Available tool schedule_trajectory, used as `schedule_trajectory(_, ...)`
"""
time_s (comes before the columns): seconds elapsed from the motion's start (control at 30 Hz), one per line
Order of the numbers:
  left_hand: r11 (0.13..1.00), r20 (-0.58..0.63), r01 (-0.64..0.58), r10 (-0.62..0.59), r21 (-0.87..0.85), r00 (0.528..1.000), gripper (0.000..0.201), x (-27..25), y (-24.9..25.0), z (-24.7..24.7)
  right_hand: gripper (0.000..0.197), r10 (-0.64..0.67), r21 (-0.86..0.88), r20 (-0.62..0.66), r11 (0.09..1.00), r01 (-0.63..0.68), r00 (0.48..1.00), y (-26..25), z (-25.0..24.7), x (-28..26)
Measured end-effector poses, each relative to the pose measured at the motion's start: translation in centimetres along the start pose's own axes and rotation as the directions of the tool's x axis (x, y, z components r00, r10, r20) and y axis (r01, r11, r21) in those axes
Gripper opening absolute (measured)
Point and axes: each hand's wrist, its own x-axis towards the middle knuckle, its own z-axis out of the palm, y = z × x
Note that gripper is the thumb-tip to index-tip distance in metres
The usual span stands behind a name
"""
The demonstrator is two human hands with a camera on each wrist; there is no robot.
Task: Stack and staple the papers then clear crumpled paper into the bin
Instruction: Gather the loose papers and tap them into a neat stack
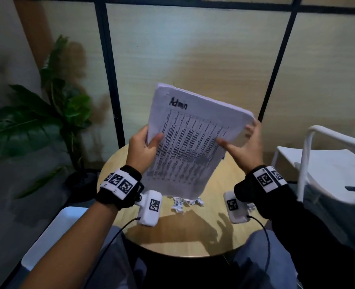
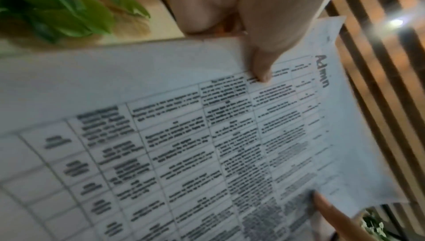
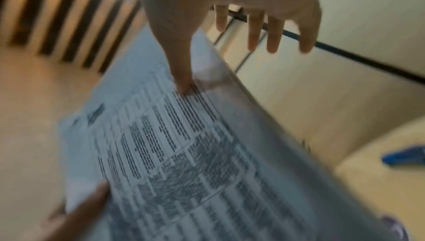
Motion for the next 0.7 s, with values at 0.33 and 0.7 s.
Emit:
schedule_trajectory(0.33, 0.959, 0.047, 0.242, -0.238, -0.145, 0.97, 0.019, -5.1, -3.8, 2.2, 0.022, 0.242, 0.356, 0.141, 0.893, -0.277, 0.96, 2.7, 3.2, -4.4)
schedule_trajectory(0.7, 0.935, 0.056, 0.291, -0.285, -0.201, 0.957, 0.02, -6.1, -4.3, 2.8, 0.021, 0.242, 0.311, 0.081, 0.916, -0.255, 0.967, 3.7, 3.6, -5.8)
